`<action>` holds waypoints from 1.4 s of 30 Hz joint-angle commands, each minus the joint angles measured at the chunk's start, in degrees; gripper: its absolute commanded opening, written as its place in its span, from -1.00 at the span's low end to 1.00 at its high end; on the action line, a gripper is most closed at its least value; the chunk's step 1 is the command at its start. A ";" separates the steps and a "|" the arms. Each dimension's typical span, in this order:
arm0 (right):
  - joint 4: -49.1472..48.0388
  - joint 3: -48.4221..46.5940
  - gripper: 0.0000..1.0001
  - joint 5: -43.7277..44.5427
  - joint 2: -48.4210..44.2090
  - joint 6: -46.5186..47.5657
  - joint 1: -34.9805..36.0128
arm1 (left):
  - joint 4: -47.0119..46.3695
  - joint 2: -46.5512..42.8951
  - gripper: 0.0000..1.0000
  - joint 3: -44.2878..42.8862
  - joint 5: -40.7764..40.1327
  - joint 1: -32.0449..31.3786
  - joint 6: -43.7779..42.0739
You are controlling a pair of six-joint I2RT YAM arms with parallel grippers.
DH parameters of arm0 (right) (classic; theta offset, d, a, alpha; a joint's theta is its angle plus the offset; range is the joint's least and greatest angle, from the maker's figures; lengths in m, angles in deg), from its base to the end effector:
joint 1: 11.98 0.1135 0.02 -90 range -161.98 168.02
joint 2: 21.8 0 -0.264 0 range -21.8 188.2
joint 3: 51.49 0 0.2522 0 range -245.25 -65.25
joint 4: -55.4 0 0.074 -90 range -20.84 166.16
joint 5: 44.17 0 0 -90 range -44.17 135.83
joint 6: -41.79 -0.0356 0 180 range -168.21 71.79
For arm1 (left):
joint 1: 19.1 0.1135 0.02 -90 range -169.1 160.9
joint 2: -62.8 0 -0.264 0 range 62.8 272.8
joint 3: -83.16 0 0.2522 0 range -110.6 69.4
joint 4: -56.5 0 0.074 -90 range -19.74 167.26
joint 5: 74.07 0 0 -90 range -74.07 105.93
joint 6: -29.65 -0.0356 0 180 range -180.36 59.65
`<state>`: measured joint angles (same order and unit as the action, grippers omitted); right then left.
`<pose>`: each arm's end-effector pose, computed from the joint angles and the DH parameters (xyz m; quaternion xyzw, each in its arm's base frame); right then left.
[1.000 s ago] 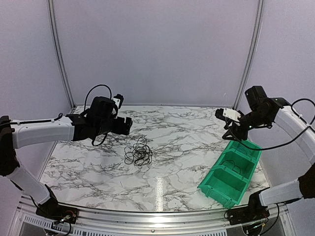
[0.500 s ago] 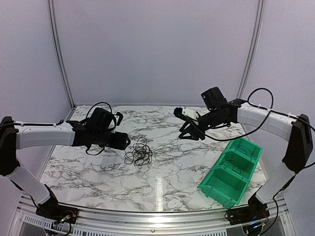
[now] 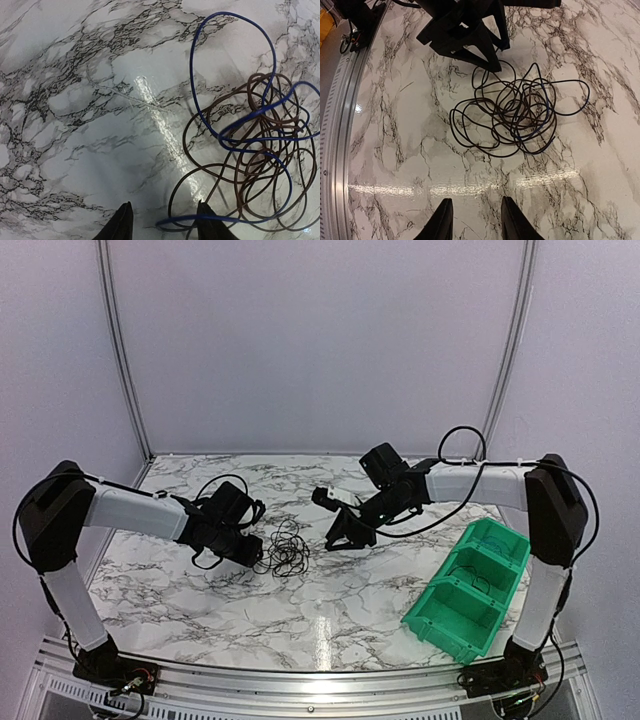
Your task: Untangle the cables
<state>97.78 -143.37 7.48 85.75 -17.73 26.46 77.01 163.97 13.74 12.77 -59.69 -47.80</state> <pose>0.2967 0.2637 0.2106 -0.5883 0.6976 0.3331 0.2374 0.2691 -0.2280 0.1532 0.2205 0.9199 -0.1213 0.3008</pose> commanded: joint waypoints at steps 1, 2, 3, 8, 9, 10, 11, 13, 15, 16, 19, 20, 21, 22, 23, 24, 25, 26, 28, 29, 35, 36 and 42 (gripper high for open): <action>-1.79 -0.16 -0.32 -2.33 -0.24 -1.19 0.73 | -2.12 0.09 -0.18 -1.46 -1.09 0.15 -3.07; -1.81 -0.10 -0.32 -2.34 0.03 -1.14 0.76 | -3.44 -0.06 -0.31 -1.27 -0.94 0.17 -3.26; -1.81 -0.10 -0.32 -2.35 0.34 -1.20 0.75 | -4.14 -0.23 -0.43 -1.17 -0.96 0.17 -3.25; -1.89 -1.20 -0.32 -2.24 1.86 -1.70 0.84 | -5.64 -4.70 -0.86 -0.58 -1.20 0.16 -3.08; -1.78 -2.19 -0.32 -1.73 2.17 -1.91 1.11 | -5.68 -6.15 -0.93 -0.39 -1.28 0.16 -2.93; -1.74 -2.97 -0.31 -0.81 2.57 -2.00 1.28 | -5.69 -7.67 -0.99 -0.19 -1.32 0.15 -2.88; -1.61 -4.09 -0.29 0.03 3.04 -2.01 1.61 | -5.69 -9.55 -1.00 0.07 -1.39 0.12 -2.74; -1.65 -6.95 -0.23 1.51 4.13 -1.92 2.17 | -5.64 -13.35 -1.00 0.59 -1.77 0.16 -2.18; -3.04 -8.70 -0.16 2.60 5.19 -2.04 2.89 | -5.11 -16.81 -1.00 0.87 -2.49 0.16 -1.54; -3.97 -9.54 -0.13 3.03 5.81 -2.15 3.30 | -4.74 -18.40 -1.00 0.90 -2.84 0.15 -1.10; -8.11 -11.98 -0.02 5.04 8.48 -5.36 4.63 | -3.33 -21.79 -1.00 0.81 -3.21 0.17 0.30; -8.68 -13.25 0.02 4.67 9.80 -6.17 5.08 | -2.79 -22.73 -1.00 0.80 -3.39 0.13 0.88; -8.83 -14.56 0.06 4.33 11.84 -6.63 5.59 | -2.26 -23.52 -1.00 0.81 -3.94 0.16 1.55; -8.79 -15.80 0.06 5.11 13.35 -6.87 6.35 | -1.84 -24.26 -1.00 0.81 -4.46 0.11 2.16; -8.76 -16.89 0.07 6.12 14.86 -6.92 7.25 | -1.42 -25.05 -1.00 0.77 -4.87 0.16 2.73; -8.80 -17.64 0.08 7.01 16.13 -7.09 7.96 | -0.98 -25.80 -1.00 0.69 -5.21 0.16 3.13; -9.24 -18.24 0.08 8.29 17.40 -7.66 8.63 | -0.29 -26.56 -1.00 0.52 -5.47 0.16 3.39; -10.06 -18.48 0.08 9.42 18.46 -8.58 9.03 | 0.27 -27.37 -1.00 0.28 -5.68 0.14 3.69; -11.70 -18.67 0.08 11.24 20.45 -10.94 9.50 | 1.72 -29.16 -1.00 -0.76 -6.75 0.15 4.21; -12.40 -18.76 0.06 12.62 21.29 -12.17 9.55 | 2.58 -30.14 -1.00 -1.45 -7.64 0.12 4.32; -12.98 -18.38 -0.15 16.85 25.14 -17.20 9.50 | 7.71 -36.74 -1.00 -8.56 -14.95 0.16 1.27; -13.05 -17.93 -0.19 16.80 25.42 -17.64 9.47 | 8.68 -37.57 -1.00 -10.66 -16.48 0.17 0.07; -13.75 -15.90 -0.16 15.94 26.34 -19.21 9.46 | 10.87 -41.15 -1.00 -24.35 -25.21 0.13 -7.59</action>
<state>83.73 -160.20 21.84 110.21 -34.43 36.23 86.16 125.83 -2.61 -4.36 -59.69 -49.20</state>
